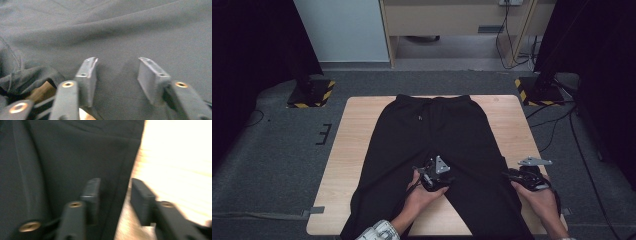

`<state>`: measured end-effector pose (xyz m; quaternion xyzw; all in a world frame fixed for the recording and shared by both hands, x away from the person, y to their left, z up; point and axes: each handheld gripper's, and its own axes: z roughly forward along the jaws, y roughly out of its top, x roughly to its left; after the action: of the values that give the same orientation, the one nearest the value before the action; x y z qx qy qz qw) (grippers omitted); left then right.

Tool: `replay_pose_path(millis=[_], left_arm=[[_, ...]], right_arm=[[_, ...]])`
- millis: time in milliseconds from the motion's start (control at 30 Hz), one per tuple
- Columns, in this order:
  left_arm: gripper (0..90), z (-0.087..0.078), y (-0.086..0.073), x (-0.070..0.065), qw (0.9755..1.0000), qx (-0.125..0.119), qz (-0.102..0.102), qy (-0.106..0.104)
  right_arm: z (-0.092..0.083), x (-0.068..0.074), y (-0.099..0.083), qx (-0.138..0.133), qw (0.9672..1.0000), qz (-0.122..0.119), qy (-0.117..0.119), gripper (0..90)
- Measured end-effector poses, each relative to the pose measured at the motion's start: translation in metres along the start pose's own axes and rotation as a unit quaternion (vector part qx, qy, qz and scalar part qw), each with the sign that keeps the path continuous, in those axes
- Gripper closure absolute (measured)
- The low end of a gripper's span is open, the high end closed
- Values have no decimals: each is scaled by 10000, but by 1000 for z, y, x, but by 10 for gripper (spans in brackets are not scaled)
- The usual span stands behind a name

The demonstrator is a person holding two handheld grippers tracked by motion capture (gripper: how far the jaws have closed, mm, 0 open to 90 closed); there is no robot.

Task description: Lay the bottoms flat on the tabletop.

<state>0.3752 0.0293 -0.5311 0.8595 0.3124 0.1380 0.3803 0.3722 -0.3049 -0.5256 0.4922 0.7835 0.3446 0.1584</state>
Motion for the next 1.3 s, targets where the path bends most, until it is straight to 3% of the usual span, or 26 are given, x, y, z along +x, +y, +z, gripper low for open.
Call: replay_pose_path(millis=[133,333,533,633,667,867,1033,1133,1200,1267,1300], left_arm=[[692,-1,-1,-3,10000,-29,3,26],[879,-1,-1,2,9998,-38,-170,-7],[895,-5,-2,-2,9999,38,-83,-129],[894,-8,-5,-3,9999,32,-30,-130],[891,-11,-8,-2,9999,23,-44,-141],[810,-15,-11,-2,9997,35,-82,-243],[562,-33,-3,-2,9995,-283,-3,-112],[413,-50,1,8,9989,-448,10,131],[374,-63,1,20,9981,-511,25,356],[353,-75,-1,34,9968,-540,45,585],[346,-75,-1,34,9968,-540,45,585]], right_arm=[[2,0,3,94,9999,-23,135,881],[2,-14,7,105,9999,109,50,897],[3,-30,20,108,9997,165,-149,896],[5,-30,23,87,9997,216,-104,890],[5,-25,21,129,9998,134,-27,883],[-8,-13,-1,240,9997,50,70,896],[-21,-6,-16,184,9996,88,178,875],[-30,-3,-18,32,9999,150,-62,551],[-36,1,-17,-10,9998,131,-125,441],[-38,8,-18,75,9998,56,-153,413],[-38,8,-18,75,9998,56,-153,413]])
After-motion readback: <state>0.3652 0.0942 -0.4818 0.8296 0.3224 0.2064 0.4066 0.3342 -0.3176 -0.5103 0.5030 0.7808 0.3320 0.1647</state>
